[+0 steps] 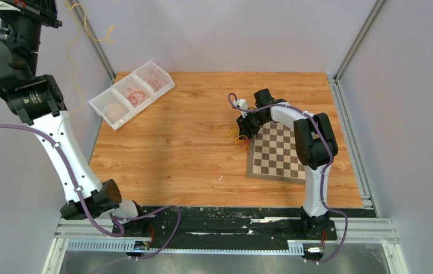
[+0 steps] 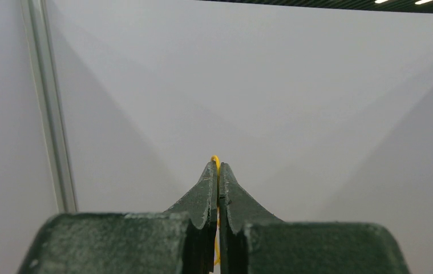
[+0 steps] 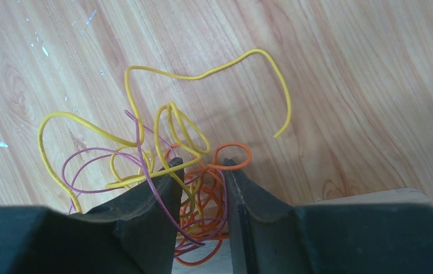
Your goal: Untangle the cables
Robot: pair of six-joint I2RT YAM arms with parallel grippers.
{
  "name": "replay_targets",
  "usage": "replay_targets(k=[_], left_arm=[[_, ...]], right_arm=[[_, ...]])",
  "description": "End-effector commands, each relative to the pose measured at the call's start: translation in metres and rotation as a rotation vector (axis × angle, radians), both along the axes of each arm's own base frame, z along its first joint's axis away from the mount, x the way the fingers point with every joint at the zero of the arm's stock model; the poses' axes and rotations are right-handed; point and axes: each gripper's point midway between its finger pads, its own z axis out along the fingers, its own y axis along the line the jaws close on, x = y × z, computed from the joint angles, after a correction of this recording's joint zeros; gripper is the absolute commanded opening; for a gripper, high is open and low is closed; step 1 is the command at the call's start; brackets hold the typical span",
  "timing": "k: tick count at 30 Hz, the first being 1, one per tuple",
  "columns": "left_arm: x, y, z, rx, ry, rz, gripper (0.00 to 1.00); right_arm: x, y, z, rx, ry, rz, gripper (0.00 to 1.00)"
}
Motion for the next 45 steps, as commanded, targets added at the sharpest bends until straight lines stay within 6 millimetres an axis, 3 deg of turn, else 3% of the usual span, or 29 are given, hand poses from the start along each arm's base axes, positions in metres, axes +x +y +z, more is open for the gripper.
replay_targets(k=[1,12,15,23,30,37,45], left_arm=[[-0.010,0.012,0.010,0.027,-0.044,0.106,0.00],[0.032,0.075,-0.054,-0.029,0.094,0.272,0.00],[0.041,0.081,-0.066,-0.027,0.107,0.272,0.00],[0.074,0.071,-0.097,-0.020,0.162,0.098,0.00],[0.098,0.101,-0.125,0.003,0.189,0.203,0.00],[0.131,0.141,-0.188,-0.004,0.287,0.258,0.00],[0.150,0.160,-0.218,0.000,0.329,0.268,0.00]], right_arm=[[-0.012,-0.011,-0.010,-0.042,0.077,-0.016,0.34],[-0.015,-0.007,-0.005,-0.013,0.095,-0.019,0.34],[-0.017,-0.006,-0.007,-0.011,0.100,-0.015,0.33],[-0.015,-0.006,-0.008,-0.012,0.095,-0.010,0.33],[-0.011,-0.006,-0.009,-0.015,0.101,-0.013,0.33],[-0.012,-0.006,-0.012,-0.020,0.115,-0.017,0.33],[-0.012,-0.005,-0.011,-0.015,0.131,-0.031,0.33]])
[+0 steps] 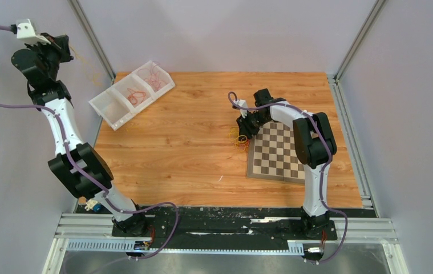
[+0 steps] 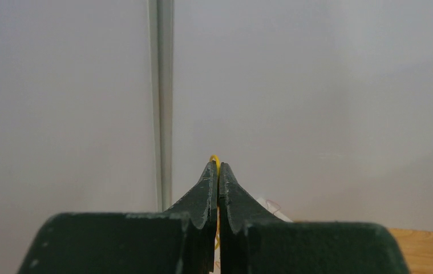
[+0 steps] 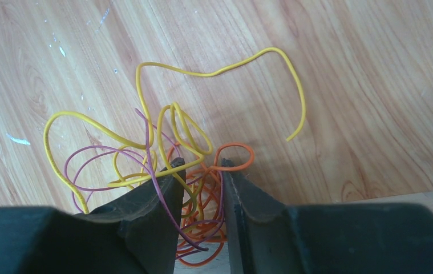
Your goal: Untangle the cables
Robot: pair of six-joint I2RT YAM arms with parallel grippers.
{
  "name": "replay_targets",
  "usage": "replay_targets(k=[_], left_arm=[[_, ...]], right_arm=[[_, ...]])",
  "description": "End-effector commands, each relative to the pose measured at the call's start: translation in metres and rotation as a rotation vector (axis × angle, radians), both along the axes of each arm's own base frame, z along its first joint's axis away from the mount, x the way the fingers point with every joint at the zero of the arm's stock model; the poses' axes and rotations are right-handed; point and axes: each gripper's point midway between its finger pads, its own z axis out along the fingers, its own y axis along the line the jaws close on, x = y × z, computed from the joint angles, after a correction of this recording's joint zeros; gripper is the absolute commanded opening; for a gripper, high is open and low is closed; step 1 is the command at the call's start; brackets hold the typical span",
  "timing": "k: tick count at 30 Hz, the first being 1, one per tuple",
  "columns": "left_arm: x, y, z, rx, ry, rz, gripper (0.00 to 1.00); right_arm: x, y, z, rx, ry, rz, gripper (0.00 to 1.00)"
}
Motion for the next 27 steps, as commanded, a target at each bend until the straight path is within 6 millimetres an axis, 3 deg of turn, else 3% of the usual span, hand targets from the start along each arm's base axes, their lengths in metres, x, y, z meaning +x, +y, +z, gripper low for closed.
replay_targets(k=[1,4,11,18,27], left_arm=[[-0.002,0.004,0.022,0.086,-0.073,0.013,0.00],[0.003,0.004,0.024,0.089,-0.078,-0.009,0.00],[0.006,0.015,0.053,0.111,-0.137,0.039,0.00],[0.011,0.021,0.054,0.120,-0.146,0.043,0.00],[-0.004,0.034,0.064,0.136,-0.147,0.174,0.00]], right_arm=[[-0.003,-0.007,-0.012,-0.028,0.060,-0.025,0.33],[-0.001,-0.006,-0.012,-0.028,0.059,-0.027,0.33],[0.006,-0.003,-0.013,-0.028,0.065,-0.033,0.33],[0.009,-0.002,-0.011,-0.029,0.068,-0.034,0.33],[0.009,-0.003,-0.012,-0.032,0.072,-0.038,0.33]])
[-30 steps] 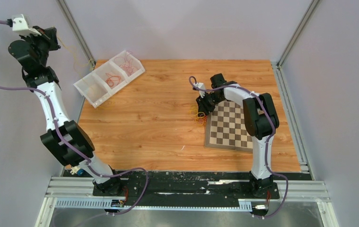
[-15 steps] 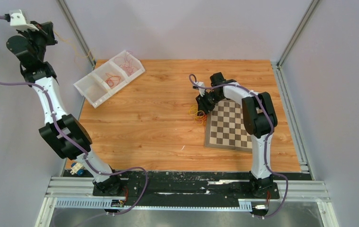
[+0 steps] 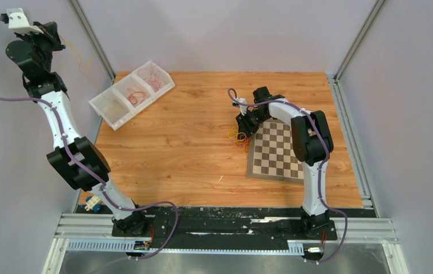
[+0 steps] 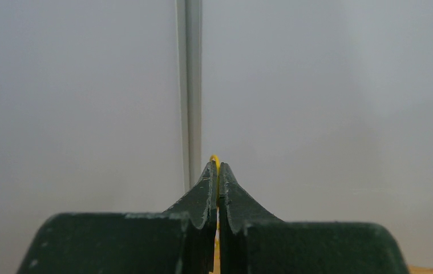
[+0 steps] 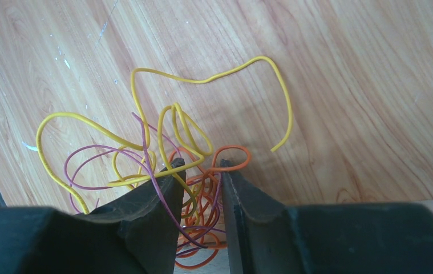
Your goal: Untangle the cables
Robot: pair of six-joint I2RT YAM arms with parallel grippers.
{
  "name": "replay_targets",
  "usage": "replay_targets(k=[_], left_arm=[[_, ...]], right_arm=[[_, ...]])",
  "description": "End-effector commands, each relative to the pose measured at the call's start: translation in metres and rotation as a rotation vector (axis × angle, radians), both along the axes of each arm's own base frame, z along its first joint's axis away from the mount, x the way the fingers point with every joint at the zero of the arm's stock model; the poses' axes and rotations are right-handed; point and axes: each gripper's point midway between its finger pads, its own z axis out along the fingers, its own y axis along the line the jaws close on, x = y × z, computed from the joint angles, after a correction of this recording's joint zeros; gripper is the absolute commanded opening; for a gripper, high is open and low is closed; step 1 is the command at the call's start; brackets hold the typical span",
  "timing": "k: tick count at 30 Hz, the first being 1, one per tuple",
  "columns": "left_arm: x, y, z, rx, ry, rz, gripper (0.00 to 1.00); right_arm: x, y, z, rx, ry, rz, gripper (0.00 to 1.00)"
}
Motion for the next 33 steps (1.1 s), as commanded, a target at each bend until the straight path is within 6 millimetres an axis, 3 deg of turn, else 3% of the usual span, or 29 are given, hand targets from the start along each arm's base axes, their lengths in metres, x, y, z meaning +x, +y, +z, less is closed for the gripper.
replay_targets(k=[1,4,7,8,9,10,15,20,24,33], left_arm=[[-0.023,0.014,0.026,0.060,-0.048,0.135,0.00],[-0.030,0.015,0.025,0.089,-0.061,0.172,0.00],[-0.024,0.001,0.010,0.183,-0.020,0.177,0.00],[-0.028,-0.006,0.015,0.212,-0.034,0.180,0.00],[-0.024,-0.011,0.001,0.246,-0.009,0.181,0.00],[-0.030,-0.017,0.008,0.273,-0.035,0.183,0.00],[-0.028,-0.028,-0.044,0.209,0.055,0.132,0.00],[-0.020,-0.027,-0.097,0.142,0.152,0.103,0.00],[-0.009,-0.028,-0.129,0.089,0.228,0.071,0.00],[0.020,0.011,-0.224,-0.033,0.452,0.177,0.00]], right_arm=[[0.004,-0.005,-0.011,-0.037,0.008,-0.009,0.33],[0.004,-0.004,-0.012,-0.032,0.013,-0.009,0.33],[0.003,-0.003,-0.013,-0.030,0.019,-0.008,0.33],[0.004,-0.003,-0.013,-0.030,0.020,-0.010,0.34],[0.004,-0.003,-0.013,-0.029,0.019,-0.008,0.33],[0.005,-0.003,-0.012,-0.027,0.018,-0.011,0.33],[0.002,-0.003,-0.013,-0.028,0.026,-0.010,0.33],[-0.001,-0.004,-0.015,-0.030,0.030,-0.008,0.33],[-0.002,-0.004,-0.015,-0.029,0.031,-0.007,0.33],[-0.007,-0.008,-0.016,-0.040,0.034,-0.005,0.33]])
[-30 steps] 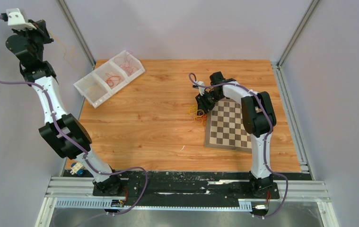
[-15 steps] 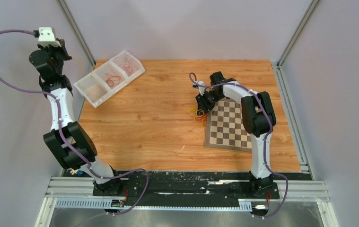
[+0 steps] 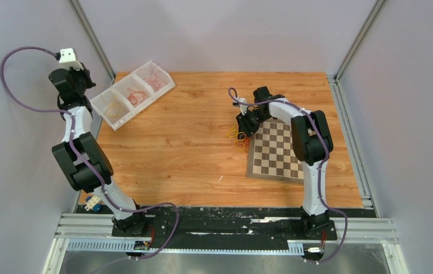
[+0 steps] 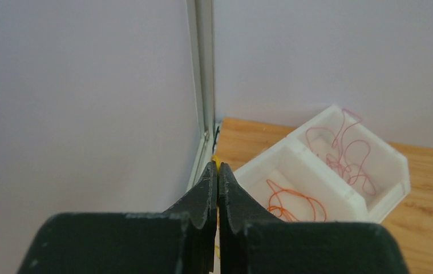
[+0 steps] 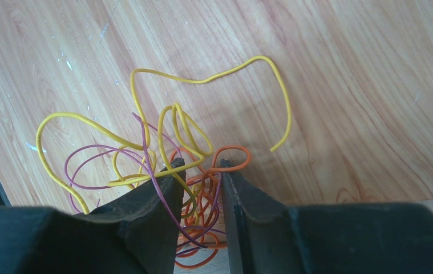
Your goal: Untangle the cables
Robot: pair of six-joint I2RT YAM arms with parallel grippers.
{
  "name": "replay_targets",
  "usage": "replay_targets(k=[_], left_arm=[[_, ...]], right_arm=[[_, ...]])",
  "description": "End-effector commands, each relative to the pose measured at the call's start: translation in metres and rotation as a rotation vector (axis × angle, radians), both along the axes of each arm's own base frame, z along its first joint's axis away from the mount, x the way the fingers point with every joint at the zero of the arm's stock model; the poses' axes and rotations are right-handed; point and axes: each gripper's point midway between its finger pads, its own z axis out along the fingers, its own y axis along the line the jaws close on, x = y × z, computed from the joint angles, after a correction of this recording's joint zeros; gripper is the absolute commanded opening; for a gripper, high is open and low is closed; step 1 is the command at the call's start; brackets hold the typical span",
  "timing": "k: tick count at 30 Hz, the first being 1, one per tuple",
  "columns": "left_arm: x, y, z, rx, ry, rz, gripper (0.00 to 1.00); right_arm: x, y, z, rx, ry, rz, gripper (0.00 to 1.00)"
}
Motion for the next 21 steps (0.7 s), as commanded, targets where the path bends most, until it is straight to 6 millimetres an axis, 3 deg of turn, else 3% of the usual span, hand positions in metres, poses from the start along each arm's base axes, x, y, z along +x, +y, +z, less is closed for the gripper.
replay_targets(k=[1,8,9,10,11,14,18,19,20,21], left_arm=[[0.012,0.026,-0.038,-0.024,0.104,0.111,0.00],[0.023,0.026,-0.099,0.030,0.265,0.108,0.00],[0.025,0.023,-0.112,0.032,0.305,0.097,0.03],[0.028,0.021,-0.113,0.036,0.311,0.088,0.07],[0.028,0.019,-0.118,0.027,0.326,0.081,0.17],[0.029,0.016,-0.110,0.019,0.320,0.066,0.42],[0.017,0.012,-0.093,0.012,0.330,0.072,0.66],[0.012,0.009,-0.081,0.018,0.315,0.073,0.70],[0.007,0.005,-0.084,0.010,0.328,0.064,0.76],[0.001,0.001,-0.071,0.017,0.308,0.057,0.79]], right_arm=[[-0.007,-0.010,-0.016,-0.045,0.019,-0.001,0.34],[-0.011,-0.011,-0.018,-0.048,0.031,-0.001,0.33],[-0.011,-0.011,-0.018,-0.047,0.032,-0.003,0.33],[-0.010,-0.011,-0.018,-0.046,0.031,-0.004,0.33],[-0.008,-0.010,-0.016,-0.043,0.026,-0.005,0.33],[-0.006,-0.008,-0.013,-0.033,0.023,-0.004,0.32],[-0.003,-0.002,-0.008,-0.008,0.032,-0.012,0.32],[-0.004,0.001,-0.007,0.002,0.036,-0.010,0.32],[-0.003,0.002,-0.005,0.010,0.037,-0.010,0.31],[-0.004,0.005,-0.003,0.018,0.039,-0.006,0.31]])
